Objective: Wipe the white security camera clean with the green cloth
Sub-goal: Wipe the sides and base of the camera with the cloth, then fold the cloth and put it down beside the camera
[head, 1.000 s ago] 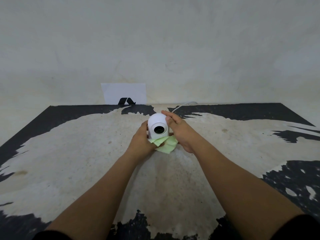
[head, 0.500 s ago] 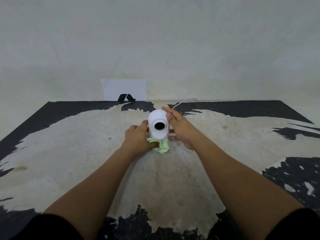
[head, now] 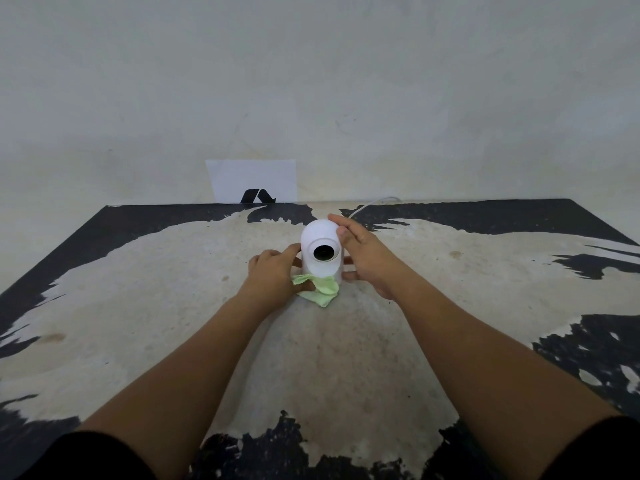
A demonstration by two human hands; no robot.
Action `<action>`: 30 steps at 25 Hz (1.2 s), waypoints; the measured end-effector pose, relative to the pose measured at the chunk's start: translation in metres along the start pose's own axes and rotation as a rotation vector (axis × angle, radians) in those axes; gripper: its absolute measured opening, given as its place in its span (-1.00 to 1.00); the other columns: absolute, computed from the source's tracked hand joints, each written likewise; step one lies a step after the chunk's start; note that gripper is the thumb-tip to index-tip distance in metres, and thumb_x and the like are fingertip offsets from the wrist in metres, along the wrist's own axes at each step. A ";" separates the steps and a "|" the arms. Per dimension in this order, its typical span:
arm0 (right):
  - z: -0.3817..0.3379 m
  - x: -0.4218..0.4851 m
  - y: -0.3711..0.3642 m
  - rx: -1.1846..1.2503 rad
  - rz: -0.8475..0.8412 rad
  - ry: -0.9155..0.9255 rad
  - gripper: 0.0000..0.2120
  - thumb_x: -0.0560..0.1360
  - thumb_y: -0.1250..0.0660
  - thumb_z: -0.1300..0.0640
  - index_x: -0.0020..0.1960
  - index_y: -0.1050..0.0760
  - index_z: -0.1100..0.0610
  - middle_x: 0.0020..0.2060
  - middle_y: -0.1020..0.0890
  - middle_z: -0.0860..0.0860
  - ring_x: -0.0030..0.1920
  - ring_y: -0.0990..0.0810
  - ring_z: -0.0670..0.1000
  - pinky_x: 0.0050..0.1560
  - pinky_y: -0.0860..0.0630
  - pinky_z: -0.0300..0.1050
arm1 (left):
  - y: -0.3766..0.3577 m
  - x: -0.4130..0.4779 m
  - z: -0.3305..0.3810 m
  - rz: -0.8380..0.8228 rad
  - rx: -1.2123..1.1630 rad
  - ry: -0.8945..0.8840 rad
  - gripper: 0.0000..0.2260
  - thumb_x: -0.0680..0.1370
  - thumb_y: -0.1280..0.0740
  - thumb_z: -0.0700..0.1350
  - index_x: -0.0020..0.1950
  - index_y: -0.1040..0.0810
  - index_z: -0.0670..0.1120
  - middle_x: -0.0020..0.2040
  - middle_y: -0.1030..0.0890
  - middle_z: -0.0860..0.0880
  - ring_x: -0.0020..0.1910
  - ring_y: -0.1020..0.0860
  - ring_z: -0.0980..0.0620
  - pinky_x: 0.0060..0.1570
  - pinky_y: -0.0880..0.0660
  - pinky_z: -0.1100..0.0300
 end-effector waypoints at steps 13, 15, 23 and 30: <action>-0.001 -0.001 -0.001 -0.001 0.004 0.005 -0.76 0.61 -0.07 -0.11 0.16 -0.41 -0.38 0.30 -0.45 -0.06 0.22 -0.53 0.13 0.07 -0.58 0.07 | 0.015 -0.006 0.003 0.109 -0.273 0.002 -0.62 0.55 -0.20 0.11 -0.27 -0.48 -0.17 -0.36 -0.53 -0.08 -0.32 -0.45 -0.06 -0.24 -0.37 0.02; -0.001 -0.001 -0.001 -0.002 -0.005 0.013 -0.75 0.60 -0.08 -0.10 0.20 -0.41 -0.35 0.31 -0.45 -0.05 0.24 -0.51 0.12 0.10 -0.57 0.11 | 0.017 -0.017 0.008 0.201 -0.321 0.060 -0.62 0.57 -0.20 0.07 -0.27 -0.49 -0.20 -0.37 -0.53 -0.12 -0.33 -0.44 -0.06 -0.28 -0.32 0.08; -0.010 -0.056 0.009 -0.065 0.204 0.181 -0.37 0.48 -0.25 -0.19 0.48 -0.12 -0.10 0.34 -0.41 -0.03 0.31 -0.44 0.02 0.14 -0.35 -0.14 | 0.018 -0.073 0.042 0.213 -1.063 0.262 -0.94 0.52 -0.34 -0.14 -0.09 -0.60 -0.07 -0.17 -0.63 -0.06 -0.20 -0.60 0.00 -0.24 -0.63 0.07; 0.010 -0.108 0.009 -0.075 0.119 0.136 -0.73 0.48 -0.39 0.15 0.16 -0.47 0.01 -0.07 -0.63 0.08 -0.14 -0.63 0.04 -0.10 -0.62 -0.04 | 0.018 -0.105 0.073 0.035 -1.301 0.290 -0.87 0.55 -0.29 -0.07 0.06 -0.58 0.00 0.00 -0.68 -0.04 -0.08 -0.66 -0.01 -0.23 -0.62 0.09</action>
Point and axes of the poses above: each hand's wrist, its own x-axis towards the middle knuckle, its own y-axis out of the back of the hand, z = x × y, the point moved 4 cm from there along x, towards the middle knuckle
